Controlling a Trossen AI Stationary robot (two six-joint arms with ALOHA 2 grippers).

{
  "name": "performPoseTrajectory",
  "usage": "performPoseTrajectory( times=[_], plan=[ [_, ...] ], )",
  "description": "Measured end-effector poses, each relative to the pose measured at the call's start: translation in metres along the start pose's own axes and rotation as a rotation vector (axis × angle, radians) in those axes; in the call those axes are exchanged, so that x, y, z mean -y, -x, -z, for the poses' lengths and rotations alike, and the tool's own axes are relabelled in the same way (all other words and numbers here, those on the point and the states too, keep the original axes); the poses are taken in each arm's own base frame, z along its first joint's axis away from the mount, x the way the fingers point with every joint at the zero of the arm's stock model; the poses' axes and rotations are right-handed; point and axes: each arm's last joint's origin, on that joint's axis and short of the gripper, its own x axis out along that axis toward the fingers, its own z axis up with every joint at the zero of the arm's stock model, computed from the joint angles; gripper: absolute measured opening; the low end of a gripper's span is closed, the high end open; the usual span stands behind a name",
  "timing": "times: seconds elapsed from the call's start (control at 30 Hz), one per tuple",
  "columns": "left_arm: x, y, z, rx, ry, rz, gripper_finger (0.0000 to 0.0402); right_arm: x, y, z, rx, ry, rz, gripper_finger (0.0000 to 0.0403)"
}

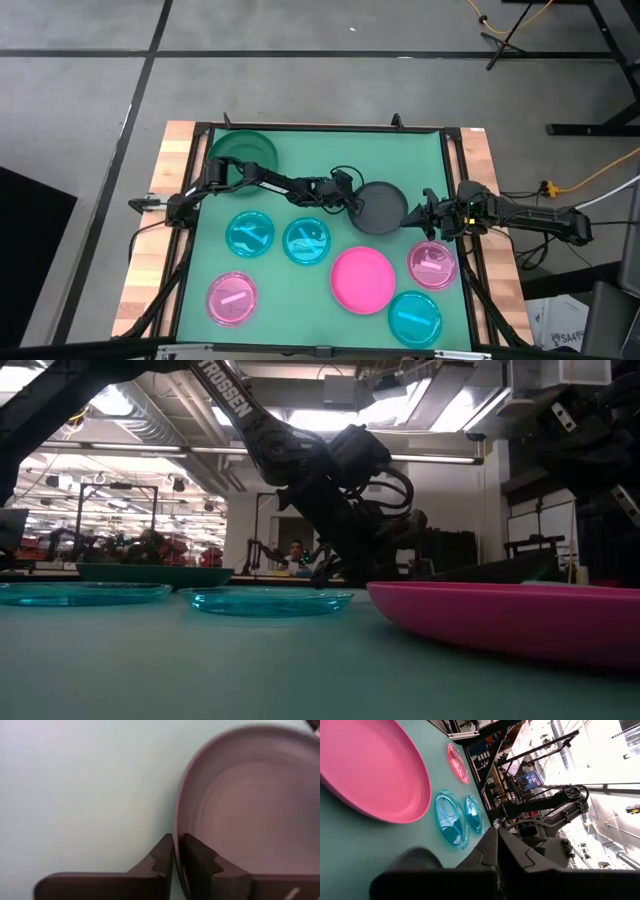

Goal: Stack plastic plates
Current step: Stack the black plate on top of the green plate

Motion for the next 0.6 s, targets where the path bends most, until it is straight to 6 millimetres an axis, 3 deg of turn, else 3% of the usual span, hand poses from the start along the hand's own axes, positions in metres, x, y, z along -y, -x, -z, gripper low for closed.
performPoseTrajectory(
  times=[0.13, 0.6],
  plan=[
    [0.001, 0.0004, -0.0006, 0.001, 0.003, 0.009, 0.0006, 0.0, 0.0, 0.0, 0.0, 0.0, 0.0, 0.0005],
    [-0.0039, -0.002, -0.0094, -0.003, 0.019, 0.056, 0.0002, 0.0, 0.0, 0.0, 0.0, 0.0, 0.0, 0.0005]
  ],
)
